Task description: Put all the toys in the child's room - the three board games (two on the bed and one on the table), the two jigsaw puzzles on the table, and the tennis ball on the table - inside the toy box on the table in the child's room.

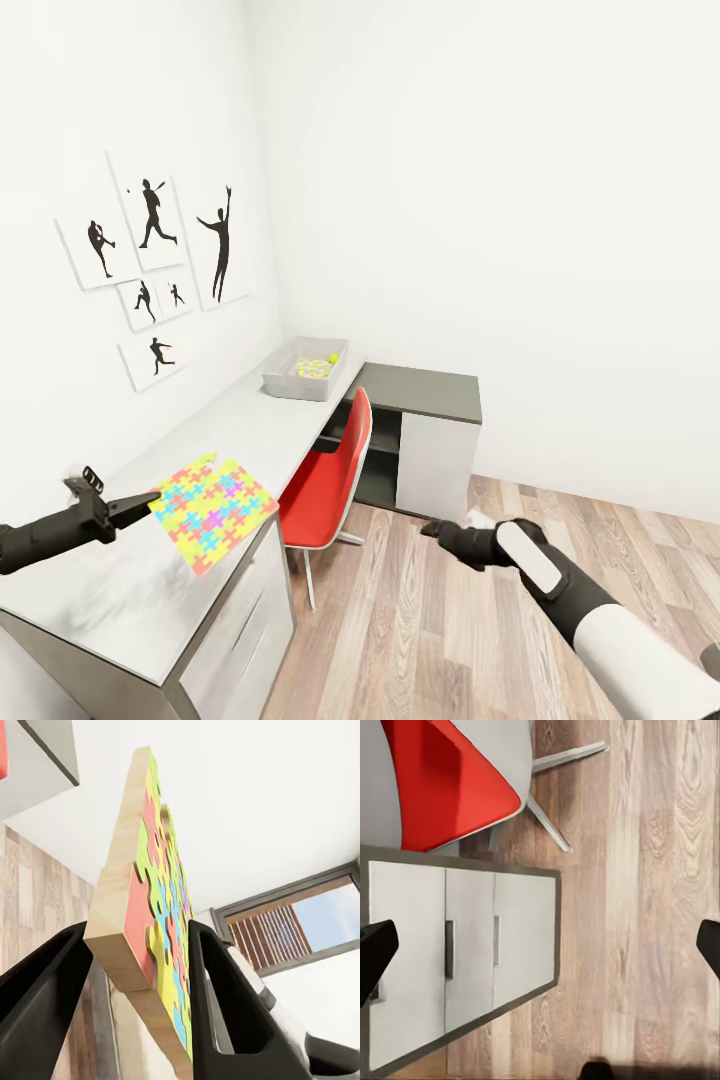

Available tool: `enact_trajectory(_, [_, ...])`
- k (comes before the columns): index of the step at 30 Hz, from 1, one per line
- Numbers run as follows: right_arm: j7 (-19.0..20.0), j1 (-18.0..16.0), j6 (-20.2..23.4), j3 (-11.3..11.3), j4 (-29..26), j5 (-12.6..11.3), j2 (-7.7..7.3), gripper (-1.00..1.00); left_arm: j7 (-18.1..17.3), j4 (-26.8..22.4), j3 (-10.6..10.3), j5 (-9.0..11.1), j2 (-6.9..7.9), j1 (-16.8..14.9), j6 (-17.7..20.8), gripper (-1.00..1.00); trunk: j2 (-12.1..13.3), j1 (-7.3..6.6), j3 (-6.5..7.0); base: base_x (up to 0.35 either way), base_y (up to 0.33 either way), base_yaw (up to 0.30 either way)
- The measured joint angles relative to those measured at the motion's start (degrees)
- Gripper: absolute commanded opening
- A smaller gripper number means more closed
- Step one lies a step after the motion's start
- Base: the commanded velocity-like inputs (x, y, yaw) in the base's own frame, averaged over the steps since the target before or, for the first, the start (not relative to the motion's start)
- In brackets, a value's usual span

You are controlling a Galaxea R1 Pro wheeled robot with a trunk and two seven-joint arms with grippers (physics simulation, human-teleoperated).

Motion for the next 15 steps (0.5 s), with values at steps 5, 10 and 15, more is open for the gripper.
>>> enact_trajectory(5, [-0.07,-0.04,0.35,2.07,-0.11,2.29,0.03,1.00,0.22,-1.92,-0.35,-1.82,0.17,-1.89,0.59,-1.00,0.00,0.00,0.01,0.000,0.000,0.000])
enact_trajectory(10, [-0.14,-0.06,0.43,2.32,-0.24,3.36,0.05,1.00,0.91,-2.98,-0.39,-4.81,1.27,-9.02,0.73,-1.00,0.00,0.00,0.01,0.000,0.000,0.000])
enact_trajectory(15, [-3.25,-0.06,0.45,2.33,-0.31,3.50,0.06,1.00,1.10,-2.79,-0.41,-5.94,1.22,-15.62,0.74,-1.00,0.00,0.00,0.01,0.000,0.000,0.000])
